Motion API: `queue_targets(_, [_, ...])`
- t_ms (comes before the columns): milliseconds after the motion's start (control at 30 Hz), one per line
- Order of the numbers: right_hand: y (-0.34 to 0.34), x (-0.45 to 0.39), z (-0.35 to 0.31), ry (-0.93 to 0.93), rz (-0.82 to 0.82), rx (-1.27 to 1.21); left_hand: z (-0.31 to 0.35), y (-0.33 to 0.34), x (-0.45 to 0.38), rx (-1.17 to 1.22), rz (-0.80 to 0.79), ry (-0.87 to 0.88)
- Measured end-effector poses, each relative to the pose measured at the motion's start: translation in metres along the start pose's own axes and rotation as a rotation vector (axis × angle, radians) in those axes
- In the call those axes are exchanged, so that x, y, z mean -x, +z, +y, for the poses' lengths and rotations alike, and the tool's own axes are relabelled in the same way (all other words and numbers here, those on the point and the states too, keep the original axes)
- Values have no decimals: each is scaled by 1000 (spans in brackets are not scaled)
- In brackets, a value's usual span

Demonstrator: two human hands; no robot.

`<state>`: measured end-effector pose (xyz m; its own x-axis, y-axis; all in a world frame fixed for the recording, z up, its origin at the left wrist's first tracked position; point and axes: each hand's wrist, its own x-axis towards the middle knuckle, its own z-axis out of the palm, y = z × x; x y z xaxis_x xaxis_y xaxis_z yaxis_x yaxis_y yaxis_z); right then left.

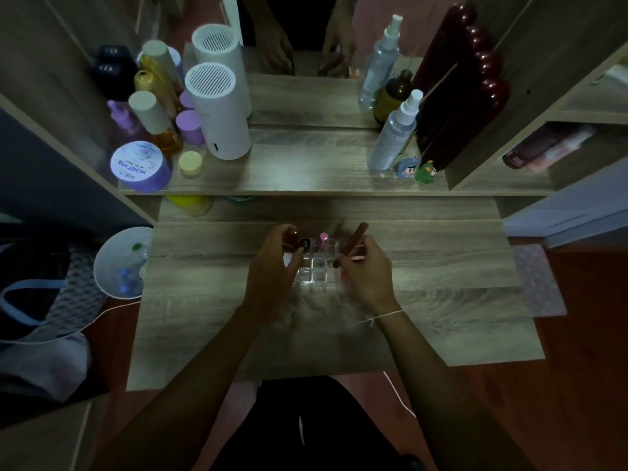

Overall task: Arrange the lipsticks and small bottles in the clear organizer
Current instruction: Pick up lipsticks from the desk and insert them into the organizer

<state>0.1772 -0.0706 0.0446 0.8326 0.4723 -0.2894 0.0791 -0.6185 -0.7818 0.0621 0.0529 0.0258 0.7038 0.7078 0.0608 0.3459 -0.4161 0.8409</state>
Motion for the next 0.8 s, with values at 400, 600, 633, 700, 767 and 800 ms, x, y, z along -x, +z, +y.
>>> queue_targets(400, [12,-18,5,-174,83,239,-18,15,3,-177,-72,35])
queue_targets(600, [18,-23,11,-182,63,287,-22,18,6,-220,-75,44])
queue_targets(633, [18,-24,12,-181,56,293,-22,18,6,-221,-70,36])
queue_targets(700, [19,-26,12,-185,54,291,-23,18,7,-216,-68,9])
queue_targets(767, [19,-27,13,-179,54,274,-22,18,6,-210,-70,-3])
queue_targets(800, [19,-27,13,-163,51,262,-23,19,6,-212,-73,2])
